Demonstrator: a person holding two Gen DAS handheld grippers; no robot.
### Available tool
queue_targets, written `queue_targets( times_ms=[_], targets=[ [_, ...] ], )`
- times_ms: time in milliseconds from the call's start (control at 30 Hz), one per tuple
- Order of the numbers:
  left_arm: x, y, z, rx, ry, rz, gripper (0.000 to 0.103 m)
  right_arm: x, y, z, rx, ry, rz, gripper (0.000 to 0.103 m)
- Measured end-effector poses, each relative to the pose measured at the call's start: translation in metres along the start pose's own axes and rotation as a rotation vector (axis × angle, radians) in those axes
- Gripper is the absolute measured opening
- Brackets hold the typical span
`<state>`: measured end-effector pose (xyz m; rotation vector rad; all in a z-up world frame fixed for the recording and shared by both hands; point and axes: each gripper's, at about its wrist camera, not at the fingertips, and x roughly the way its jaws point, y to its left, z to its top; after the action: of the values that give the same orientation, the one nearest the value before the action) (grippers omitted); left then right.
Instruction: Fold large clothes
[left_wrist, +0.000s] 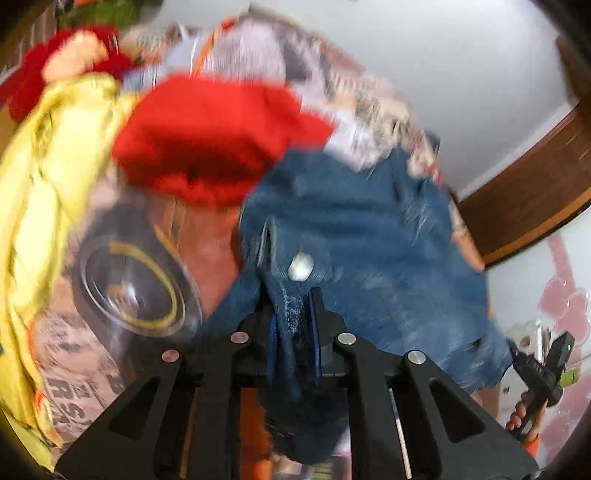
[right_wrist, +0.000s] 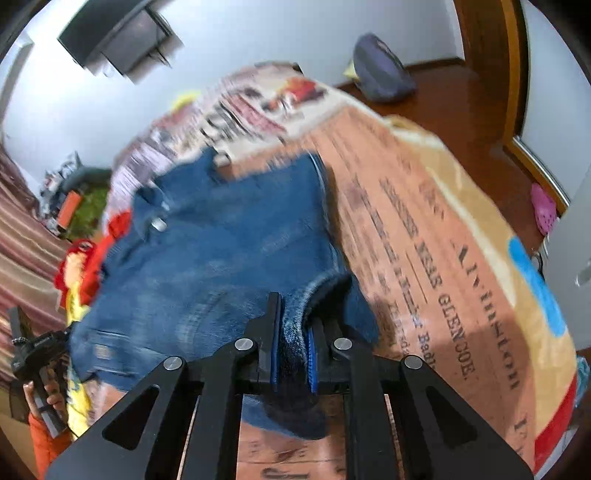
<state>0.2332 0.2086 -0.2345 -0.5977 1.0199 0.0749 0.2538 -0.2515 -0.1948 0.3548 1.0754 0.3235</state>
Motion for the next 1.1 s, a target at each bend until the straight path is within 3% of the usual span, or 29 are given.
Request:
queue_targets(
  times_ms=[100,300,433,500,600,833,1000,1067,1100],
  targets=[
    [0.007,0.01,-0.007,-0.013,0.03,-0.01,0.018,0.0,-0.009,-0.003,0.037,0.033,0.025,0.017],
    [-0.026,0.009,-0.007,0.007,0.02,-0.056,0.048,-0.028,-0.01,0.003,0.057,0.01,0.04,0.024],
    [-0.045,0.007,-0.016,0.018,0.009,-0.066,0.049,-0.043,-0.003,-0.001,0.012,-0.006,0.029,0.03],
    [-0.05,0.009,-0.023,0.014,0.005,-0.067,0.049,-0.052,0.0,-0.009,-0.006,-0.017,0.028,0.047],
    [-0.051,0.011,-0.033,0.003,0.014,-0.082,0.056,-0.053,0.005,-0.016,-0.025,-0.016,0.031,0.049],
    [-0.028,0.005,-0.058,0.01,0.103,-0.106,0.056,-0.026,0.008,-0.033,-0.003,0.064,0.035,0.049],
    [-0.025,-0.009,-0.058,0.048,0.082,-0.09,0.056,-0.009,0.017,-0.039,-0.022,0.101,0.025,0.052],
    [-0.031,-0.017,-0.055,0.073,0.044,-0.059,0.051,-0.01,0.022,-0.039,-0.047,0.086,0.001,0.048],
    [-0.034,-0.021,-0.053,0.091,0.031,-0.048,0.043,-0.013,0.025,-0.038,-0.062,0.075,-0.003,0.045]
  ],
)
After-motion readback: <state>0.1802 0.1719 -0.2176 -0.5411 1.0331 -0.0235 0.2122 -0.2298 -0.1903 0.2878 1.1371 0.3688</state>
